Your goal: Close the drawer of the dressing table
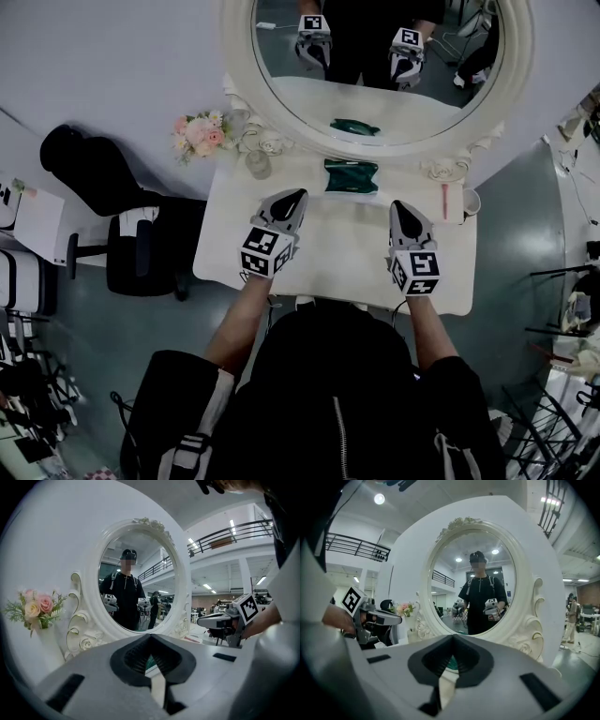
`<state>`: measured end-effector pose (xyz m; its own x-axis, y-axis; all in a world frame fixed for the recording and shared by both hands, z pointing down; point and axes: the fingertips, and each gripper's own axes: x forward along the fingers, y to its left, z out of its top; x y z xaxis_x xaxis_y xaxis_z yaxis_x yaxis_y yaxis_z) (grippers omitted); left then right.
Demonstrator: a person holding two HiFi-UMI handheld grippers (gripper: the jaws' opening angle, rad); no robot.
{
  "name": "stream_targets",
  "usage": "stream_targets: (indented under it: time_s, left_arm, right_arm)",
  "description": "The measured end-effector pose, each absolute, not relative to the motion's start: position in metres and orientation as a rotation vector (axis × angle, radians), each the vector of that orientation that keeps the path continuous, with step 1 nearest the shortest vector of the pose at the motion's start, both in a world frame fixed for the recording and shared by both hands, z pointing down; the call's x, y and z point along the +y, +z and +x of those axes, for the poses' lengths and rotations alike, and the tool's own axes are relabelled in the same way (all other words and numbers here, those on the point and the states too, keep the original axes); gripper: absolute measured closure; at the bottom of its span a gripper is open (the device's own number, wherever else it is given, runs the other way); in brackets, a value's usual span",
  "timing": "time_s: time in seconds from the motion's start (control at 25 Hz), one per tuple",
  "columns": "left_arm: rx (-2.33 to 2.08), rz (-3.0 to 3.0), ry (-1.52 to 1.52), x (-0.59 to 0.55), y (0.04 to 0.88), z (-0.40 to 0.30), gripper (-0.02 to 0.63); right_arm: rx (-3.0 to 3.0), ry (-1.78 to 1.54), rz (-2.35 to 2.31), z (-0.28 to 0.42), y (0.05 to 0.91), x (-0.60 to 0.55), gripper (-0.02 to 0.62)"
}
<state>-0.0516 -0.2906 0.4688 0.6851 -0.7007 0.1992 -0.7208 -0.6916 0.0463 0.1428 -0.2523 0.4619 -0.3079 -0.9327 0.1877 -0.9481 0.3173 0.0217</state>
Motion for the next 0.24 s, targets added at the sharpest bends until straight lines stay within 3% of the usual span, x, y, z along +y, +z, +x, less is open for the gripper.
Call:
stream_targets:
  time_s: [0.24]
  left_arm:
    - [-1.178,2.771,0.252,-0.2878,0.4665,-0.0504,0.603]
  right_arm:
    - [-2.417,0.148,1.734,0.1415,0.4615,-0.2493,0.594]
